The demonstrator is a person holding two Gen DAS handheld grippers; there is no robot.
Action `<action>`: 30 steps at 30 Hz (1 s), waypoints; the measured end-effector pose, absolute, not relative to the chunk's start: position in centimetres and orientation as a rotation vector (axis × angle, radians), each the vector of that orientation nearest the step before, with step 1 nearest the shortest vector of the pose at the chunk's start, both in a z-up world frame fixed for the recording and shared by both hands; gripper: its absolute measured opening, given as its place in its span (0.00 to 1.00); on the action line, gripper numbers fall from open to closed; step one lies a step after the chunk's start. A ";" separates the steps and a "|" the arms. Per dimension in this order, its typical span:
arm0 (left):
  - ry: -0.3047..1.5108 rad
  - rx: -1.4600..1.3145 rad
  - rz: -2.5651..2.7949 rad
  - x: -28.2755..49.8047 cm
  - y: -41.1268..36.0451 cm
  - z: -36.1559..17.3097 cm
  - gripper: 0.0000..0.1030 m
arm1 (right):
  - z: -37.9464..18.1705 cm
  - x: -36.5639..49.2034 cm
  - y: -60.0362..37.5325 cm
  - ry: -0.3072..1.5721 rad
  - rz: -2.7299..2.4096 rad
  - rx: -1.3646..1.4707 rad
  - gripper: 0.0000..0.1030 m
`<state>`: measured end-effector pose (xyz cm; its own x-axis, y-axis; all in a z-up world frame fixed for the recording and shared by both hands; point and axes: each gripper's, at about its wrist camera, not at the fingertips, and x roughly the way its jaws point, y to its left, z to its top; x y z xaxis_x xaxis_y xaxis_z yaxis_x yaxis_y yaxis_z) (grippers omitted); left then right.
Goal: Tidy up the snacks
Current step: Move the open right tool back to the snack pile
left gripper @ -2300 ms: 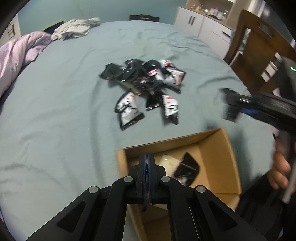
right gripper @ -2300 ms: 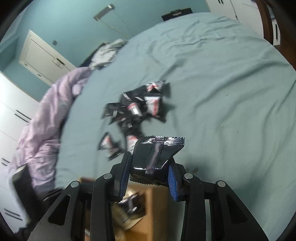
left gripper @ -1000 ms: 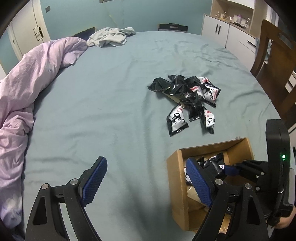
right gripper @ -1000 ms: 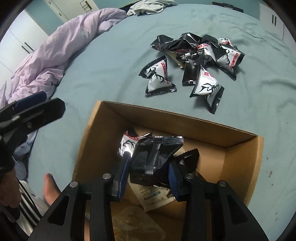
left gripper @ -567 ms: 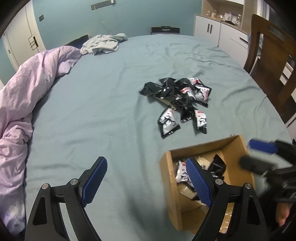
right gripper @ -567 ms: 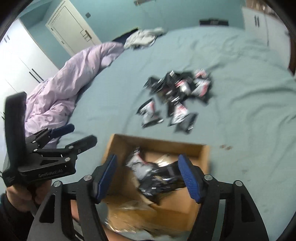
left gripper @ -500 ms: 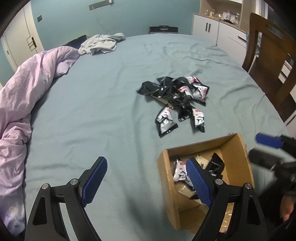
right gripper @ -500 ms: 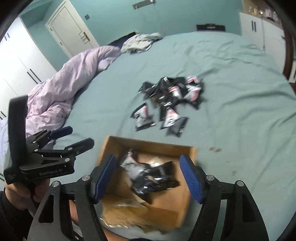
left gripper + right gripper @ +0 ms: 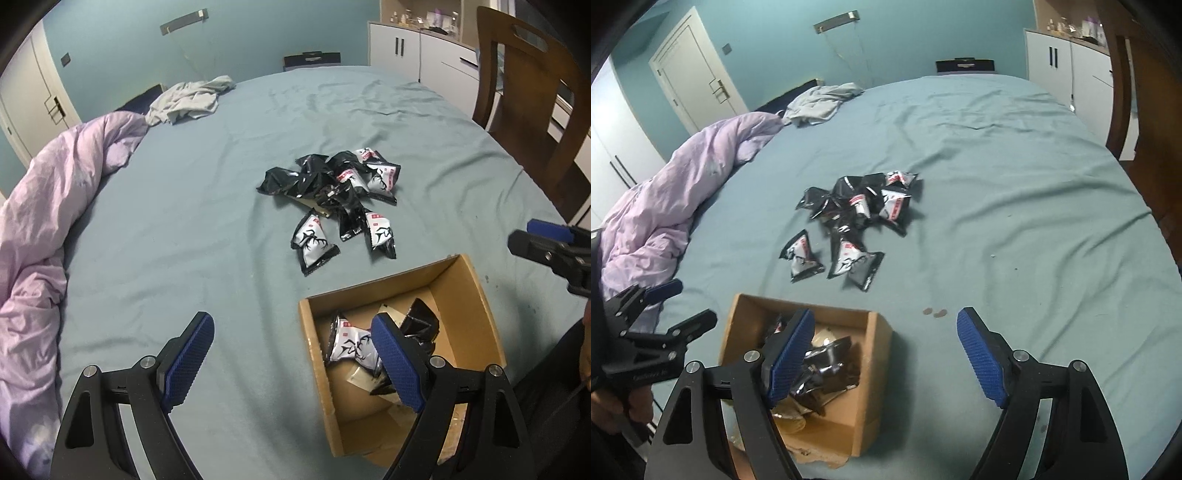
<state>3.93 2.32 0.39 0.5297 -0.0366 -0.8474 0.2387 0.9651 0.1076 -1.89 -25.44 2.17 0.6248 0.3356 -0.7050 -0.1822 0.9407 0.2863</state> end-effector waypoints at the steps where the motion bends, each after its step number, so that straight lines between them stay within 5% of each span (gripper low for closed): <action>1: 0.995 0.229 -0.166 3.9 2.1 0.5 0.86 | 2.2 -1.5 -25.6 0.846 0.300 0.198 0.77; 30: 1.060 0.151 -0.196 6.7 2.3 -0.8 0.86 | -2.6 13.9 -24.2 1.010 0.344 0.308 0.77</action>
<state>6.67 2.32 -0.76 0.4741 -0.0873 -0.8761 0.2321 0.9723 0.0287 13.89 -24.19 -2.59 0.4868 0.4175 -0.7673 -0.1370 0.9040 0.4050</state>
